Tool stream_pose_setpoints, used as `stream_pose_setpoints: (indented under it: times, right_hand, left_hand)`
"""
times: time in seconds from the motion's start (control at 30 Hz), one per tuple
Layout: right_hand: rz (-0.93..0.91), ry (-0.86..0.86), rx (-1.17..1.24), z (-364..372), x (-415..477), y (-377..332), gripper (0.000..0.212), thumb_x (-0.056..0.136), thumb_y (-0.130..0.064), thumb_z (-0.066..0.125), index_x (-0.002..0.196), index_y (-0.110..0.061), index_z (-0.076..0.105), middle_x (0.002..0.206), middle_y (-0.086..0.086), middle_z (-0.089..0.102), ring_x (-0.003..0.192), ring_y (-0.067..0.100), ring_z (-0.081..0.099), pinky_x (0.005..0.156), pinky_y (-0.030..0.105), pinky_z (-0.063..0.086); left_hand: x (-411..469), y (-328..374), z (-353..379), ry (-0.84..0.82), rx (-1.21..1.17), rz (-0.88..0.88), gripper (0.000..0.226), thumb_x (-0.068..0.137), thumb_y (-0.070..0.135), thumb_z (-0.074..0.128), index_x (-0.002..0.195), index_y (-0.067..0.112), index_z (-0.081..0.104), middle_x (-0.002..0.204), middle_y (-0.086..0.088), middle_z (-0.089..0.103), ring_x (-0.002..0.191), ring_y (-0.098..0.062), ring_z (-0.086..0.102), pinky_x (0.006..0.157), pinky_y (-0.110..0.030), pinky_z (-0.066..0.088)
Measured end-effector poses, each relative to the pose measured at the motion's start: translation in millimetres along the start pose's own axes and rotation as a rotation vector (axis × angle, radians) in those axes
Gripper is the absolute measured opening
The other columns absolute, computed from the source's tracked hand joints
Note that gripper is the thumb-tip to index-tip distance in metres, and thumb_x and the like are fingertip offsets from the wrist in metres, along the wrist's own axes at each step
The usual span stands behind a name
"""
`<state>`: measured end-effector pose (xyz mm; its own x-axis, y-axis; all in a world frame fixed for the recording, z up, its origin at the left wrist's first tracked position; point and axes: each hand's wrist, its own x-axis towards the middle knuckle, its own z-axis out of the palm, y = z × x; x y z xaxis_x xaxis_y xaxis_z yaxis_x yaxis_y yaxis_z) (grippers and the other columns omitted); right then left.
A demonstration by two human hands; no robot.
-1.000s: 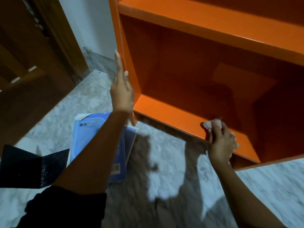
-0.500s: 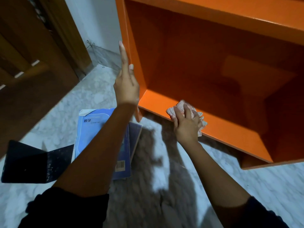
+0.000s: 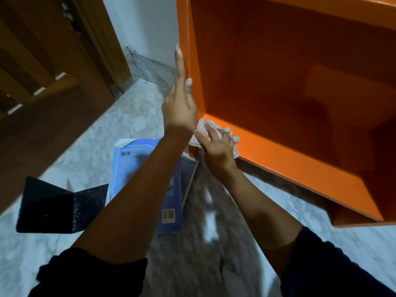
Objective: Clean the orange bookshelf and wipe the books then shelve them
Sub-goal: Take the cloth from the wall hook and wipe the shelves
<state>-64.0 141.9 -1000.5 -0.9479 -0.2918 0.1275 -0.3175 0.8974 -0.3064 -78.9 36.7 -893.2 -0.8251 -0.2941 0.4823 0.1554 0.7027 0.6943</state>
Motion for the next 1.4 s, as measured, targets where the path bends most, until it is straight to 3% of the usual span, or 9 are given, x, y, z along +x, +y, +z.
stream_pose_setpoints:
  times: [0.1, 0.2, 0.4, 0.5, 0.73, 0.87, 0.93, 1.1, 1.4]
  right_hand:
    - [-0.114, -0.004, 0.003, -3.2, -9.7, -4.0, 0.036, 0.07, -0.017, 0.063, 0.105, -0.017, 0.072, 0.12, 0.018, 0.064, 0.089, 0.046, 0.062, 0.071, 0.05, 0.048]
    - [-0.106, 0.067, 0.101, -22.8, -25.0, 9.5, 0.038, 0.084, -0.033, 0.052, 0.118, -0.022, 0.066, 0.131, 0.014, 0.058, 0.1, 0.039, 0.059, 0.078, 0.043, 0.043]
    - [0.5, 0.529, 0.011, -65.0, -84.7, 103.9, 0.042, 0.088, -0.024, 0.042, 0.125, -0.012, 0.059, 0.128, 0.027, 0.051, 0.106, 0.047, 0.052, 0.087, 0.048, 0.043]
    - [0.861, 0.458, -0.067, -76.8, -123.0, 147.2, 0.036, 0.092, -0.021, 0.05, 0.127, -0.013, 0.056, 0.139, 0.024, 0.042, 0.121, 0.047, 0.039, 0.095, 0.053, 0.033]
    - [1.06, 0.145, -0.118, -84.3, -113.7, 177.8, 0.051, 0.099, -0.046, 0.028, 0.132, -0.015, 0.051, 0.147, 0.022, 0.033, 0.137, 0.045, 0.018, 0.111, 0.055, 0.006]
    - [1.035, -0.048, -0.147, -76.6, -82.1, 202.9, 0.071, 0.09, -0.054, 0.014, 0.13, -0.01, 0.054, 0.139, 0.026, 0.044, 0.129, 0.048, 0.033, 0.112, 0.059, 0.011]
    - [0.968, -0.033, -0.115, -73.1, -62.4, 206.0, 0.079, 0.086, -0.064, 0.004, 0.141, -0.02, 0.042, 0.15, 0.018, 0.032, 0.136, 0.044, 0.027, 0.112, 0.06, 0.01]
    - [0.775, 0.031, 0.005, -75.3, 0.3, 182.8, 0.066, 0.097, -0.059, 0.022, 0.152, -0.027, 0.004, 0.16, 0.007, 0.003, 0.145, 0.036, 0.004, 0.114, 0.052, 0.0]
    - [0.349, -0.047, 0.028, -45.4, 94.8, 142.4, 0.055, 0.097, -0.057, 0.031, 0.148, -0.04, 0.019, 0.16, 0.001, 0.008, 0.144, 0.038, 0.004, 0.113, 0.056, -0.004]
  left_hand:
    - [0.4, -0.4, -0.9, -0.012, 0.005, 0.013, 0.052, 0.101, 0.031, 0.025, 0.15, 0.022, 0.01, 0.109, -0.022, 0.064, 0.085, -0.037, 0.063, 0.073, -0.039, 0.049]
    - [0.4, 0.0, -1.5, -0.013, 0.007, 0.005, 0.052, 0.101, 0.031, 0.025, 0.15, 0.022, 0.009, 0.112, -0.02, 0.064, 0.09, -0.036, 0.062, 0.075, -0.039, 0.048]
    - [-1.3, -0.7, -1.0, -0.007, 0.004, -0.01, 0.052, 0.102, 0.031, 0.025, 0.15, 0.024, 0.007, 0.114, -0.017, 0.064, 0.093, -0.036, 0.062, 0.079, -0.038, 0.045]
    - [-2.1, 0.4, 1.0, 0.016, 0.014, -0.012, 0.052, 0.102, 0.03, 0.025, 0.15, 0.023, 0.007, 0.112, -0.021, 0.064, 0.091, -0.037, 0.062, 0.078, -0.039, 0.046]
    - [-3.3, -2.0, 7.4, 0.06, 0.011, -0.004, 0.053, 0.101, 0.038, 0.021, 0.15, 0.024, 0.006, 0.119, -0.019, 0.063, 0.096, -0.036, 0.062, 0.086, -0.043, 0.049]
    - [-2.8, -3.3, 12.2, 0.079, 0.002, 0.006, 0.053, 0.102, 0.038, 0.02, 0.151, 0.022, 0.007, 0.103, -0.016, 0.065, 0.079, -0.029, 0.061, 0.077, -0.038, 0.05]
    - [-3.4, -4.5, 15.4, 0.107, 0.016, 0.005, 0.052, 0.103, 0.032, 0.022, 0.151, 0.017, 0.01, 0.086, -0.008, 0.059, 0.07, -0.024, 0.054, 0.068, -0.032, 0.043]
    - [-3.4, -11.2, 18.3, 0.124, 0.03, 0.037, 0.052, 0.103, 0.028, 0.023, 0.15, 0.012, 0.01, 0.072, -0.005, 0.05, 0.059, -0.024, 0.049, 0.059, -0.039, 0.043]
    - [-0.1, -12.0, 23.8, 0.162, 0.08, 0.047, 0.051, 0.102, 0.026, 0.028, 0.149, 0.014, 0.013, 0.109, -0.011, 0.067, 0.067, -0.007, 0.049, 0.062, -0.015, 0.031]
